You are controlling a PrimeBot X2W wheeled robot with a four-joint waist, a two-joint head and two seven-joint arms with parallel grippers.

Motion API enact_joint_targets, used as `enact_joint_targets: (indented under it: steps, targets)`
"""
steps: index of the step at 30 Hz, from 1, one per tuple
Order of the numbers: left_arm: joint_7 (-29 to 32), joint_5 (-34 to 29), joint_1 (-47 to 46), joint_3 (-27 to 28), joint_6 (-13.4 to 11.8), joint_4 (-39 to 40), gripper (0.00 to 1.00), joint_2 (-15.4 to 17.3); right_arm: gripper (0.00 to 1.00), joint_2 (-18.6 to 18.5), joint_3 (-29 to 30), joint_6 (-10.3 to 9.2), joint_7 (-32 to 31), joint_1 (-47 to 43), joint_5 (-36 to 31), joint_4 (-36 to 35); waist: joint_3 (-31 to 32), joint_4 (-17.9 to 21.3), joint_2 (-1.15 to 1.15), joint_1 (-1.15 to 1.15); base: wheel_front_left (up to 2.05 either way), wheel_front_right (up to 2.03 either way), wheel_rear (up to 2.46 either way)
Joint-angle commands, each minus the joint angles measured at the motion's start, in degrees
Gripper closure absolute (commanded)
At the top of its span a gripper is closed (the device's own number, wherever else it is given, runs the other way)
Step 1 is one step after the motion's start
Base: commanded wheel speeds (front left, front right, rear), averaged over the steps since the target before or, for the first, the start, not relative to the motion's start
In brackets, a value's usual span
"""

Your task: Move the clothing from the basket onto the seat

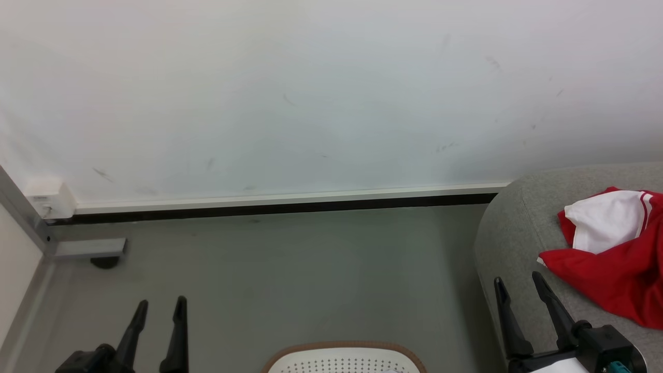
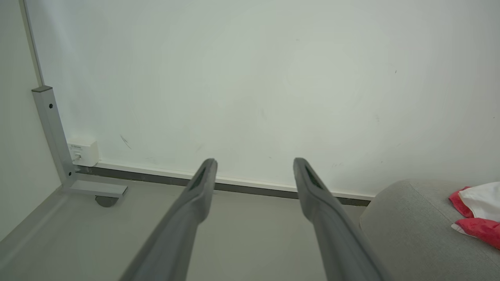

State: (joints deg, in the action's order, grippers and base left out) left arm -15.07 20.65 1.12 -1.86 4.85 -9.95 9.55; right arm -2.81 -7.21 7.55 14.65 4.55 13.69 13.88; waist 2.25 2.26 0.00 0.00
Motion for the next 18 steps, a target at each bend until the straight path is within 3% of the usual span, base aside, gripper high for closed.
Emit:
enact_joint_targets:
  steps: [1, 3, 4, 7, 18]
  targets:
    - [-0.1, -1.1, -0.4, 0.3, 0.2, -0.1, 0.0, -0.2, 0.0, 0.0, 0.0, -0.13, 0.1, 0.5, 0.1, 0.1, 0.1, 0.0, 0.0, 0.0, 0.0, 0.0, 0.0]
    - [-0.1, -1.0, -0.3, 0.3, 0.4, -0.1, 0.0, -0.3, 0.0, 0.0, 0.0, -0.13, 0.1, 0.4, 0.1, 0.2, 0.1, 0.0, 0.0, 0.0, 0.0, 0.0, 0.0]
    - [0.0, 0.0, 0.0, 0.0, 0.2, -0.3, 1.0, -0.3, 1.0, 0.0, 0.0, 0.01, 0.0, -0.1, 0.1, 0.2, 0.1, 0.0, 0.0, 0.0, 0.0, 0.0, 0.0]
    - [0.3, 0.6, 0.6, -0.3, 0.2, -1.7, 1.0, -0.9, 1.0, 0.0, 0.0, 0.01, -0.1, -1.2, 0.6, 1.3, 0.1, 0.0, 0.0, 0.0, 0.0, 0.0, 0.0]
    - [3.7, 11.2, -0.9, 1.2, 0.4, -2.1, 1.0, -1.8, 1.0, -0.6, 1.4, 0.0, -2.8, -0.6, 13.0, 1.2, -0.1, -0.2, 0.0, 0.0, 0.0, 0.0, 0.0]
